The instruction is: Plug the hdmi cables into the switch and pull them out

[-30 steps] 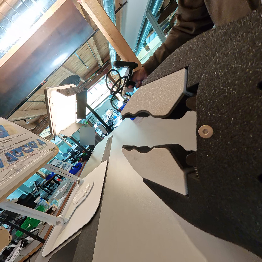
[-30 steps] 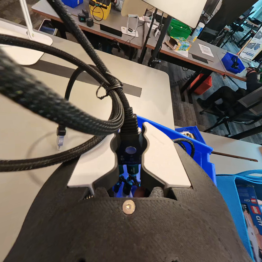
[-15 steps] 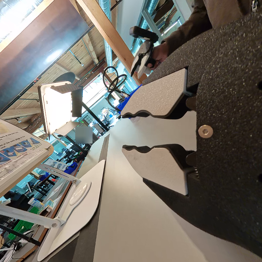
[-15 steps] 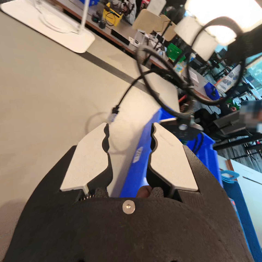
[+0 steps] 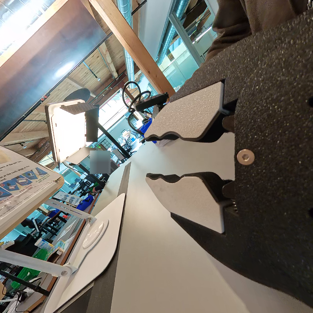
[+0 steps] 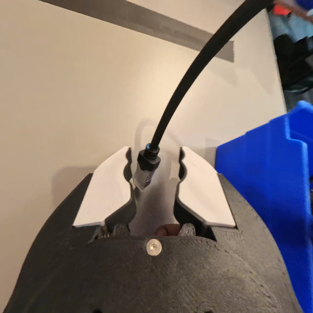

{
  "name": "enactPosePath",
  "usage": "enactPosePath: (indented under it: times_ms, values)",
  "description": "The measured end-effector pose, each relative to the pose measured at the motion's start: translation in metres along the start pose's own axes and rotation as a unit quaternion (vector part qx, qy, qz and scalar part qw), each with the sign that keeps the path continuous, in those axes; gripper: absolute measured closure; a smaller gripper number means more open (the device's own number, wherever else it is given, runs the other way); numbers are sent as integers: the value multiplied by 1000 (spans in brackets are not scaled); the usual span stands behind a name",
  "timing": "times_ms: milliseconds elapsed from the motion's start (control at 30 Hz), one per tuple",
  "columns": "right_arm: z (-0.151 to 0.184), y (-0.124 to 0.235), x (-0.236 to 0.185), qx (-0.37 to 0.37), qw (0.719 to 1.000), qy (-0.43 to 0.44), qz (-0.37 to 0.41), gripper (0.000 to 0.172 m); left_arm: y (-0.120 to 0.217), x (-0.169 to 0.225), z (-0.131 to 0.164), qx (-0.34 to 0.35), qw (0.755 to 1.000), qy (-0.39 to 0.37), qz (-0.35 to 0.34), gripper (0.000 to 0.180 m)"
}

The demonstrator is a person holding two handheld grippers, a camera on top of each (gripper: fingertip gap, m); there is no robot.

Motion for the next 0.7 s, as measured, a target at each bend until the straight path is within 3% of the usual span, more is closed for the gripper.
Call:
enactPosePath:
  times_ms: [33,67,167,467,600,700]
  values:
    - [1,-4,-2,-6,1000,-2,-21,140,0,0,0,0,1000,2,0,143]
    - [1,-7,-3,-11,999,2,-32,148,0,0,0,0,1000,3,1,143]
    - [-3,3,0,-9,999,28,-32,149,-1,-1,0,-3,1000,3,0,143]
    - [-30,114,39,38,981,170,-81,149,-3,-4,-2,-8,1000,3,1,143]
    - [-17,126,85,70,964,251,-61,149,-3,-3,-2,-9,1000,3,1,143]
    - [-1,123,117,85,936,343,9,149,-3,-3,-2,-9,1000,2,2,143]
Point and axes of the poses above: each gripper's, where its closed fingertips meet, y back along the fingers, z out of its underside, x = y × z across the jaws, the point moved 4 cm from there along y, back along the fingers, and after that the axes turned 1 degree about -z, right-handed, at the moved point
